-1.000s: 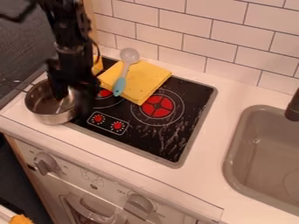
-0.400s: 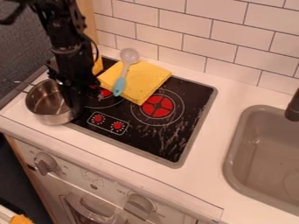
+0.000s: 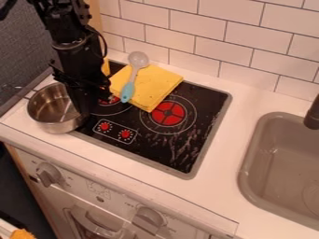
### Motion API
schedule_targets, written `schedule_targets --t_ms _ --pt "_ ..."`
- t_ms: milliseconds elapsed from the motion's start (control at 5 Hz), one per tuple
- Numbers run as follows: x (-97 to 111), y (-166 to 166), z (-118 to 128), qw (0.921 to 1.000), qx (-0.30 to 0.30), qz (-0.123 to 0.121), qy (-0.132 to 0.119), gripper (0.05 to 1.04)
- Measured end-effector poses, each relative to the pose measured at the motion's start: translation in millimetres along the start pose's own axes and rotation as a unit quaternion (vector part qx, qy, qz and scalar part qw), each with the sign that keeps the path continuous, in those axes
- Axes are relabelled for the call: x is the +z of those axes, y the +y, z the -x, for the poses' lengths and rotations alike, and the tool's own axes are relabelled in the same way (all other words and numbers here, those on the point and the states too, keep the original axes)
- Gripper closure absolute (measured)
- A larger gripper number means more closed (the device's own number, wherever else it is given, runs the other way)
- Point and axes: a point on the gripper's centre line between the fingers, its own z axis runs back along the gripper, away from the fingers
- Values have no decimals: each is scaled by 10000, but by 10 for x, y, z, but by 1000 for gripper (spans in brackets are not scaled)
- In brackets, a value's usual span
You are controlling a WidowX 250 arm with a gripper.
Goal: Moved the pan to the top right of stove
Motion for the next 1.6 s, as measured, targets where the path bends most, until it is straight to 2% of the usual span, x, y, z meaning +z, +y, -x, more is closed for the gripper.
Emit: schedule_targets --t_ms 200,600,800,1000,1400,1600 --pt "9 28 10 9999 28 -123 23 858" --pt "-255 229 -76 9984 122 -422 357 312" --pt "-363 237 -94 9974 56 -542 473 84" --pt "-488 247 -85 9961 57 -574 665 143" --pt "-583 268 -92 9957 91 -601 693 721" --pt "-587 253 -99 9960 73 -581 678 928"
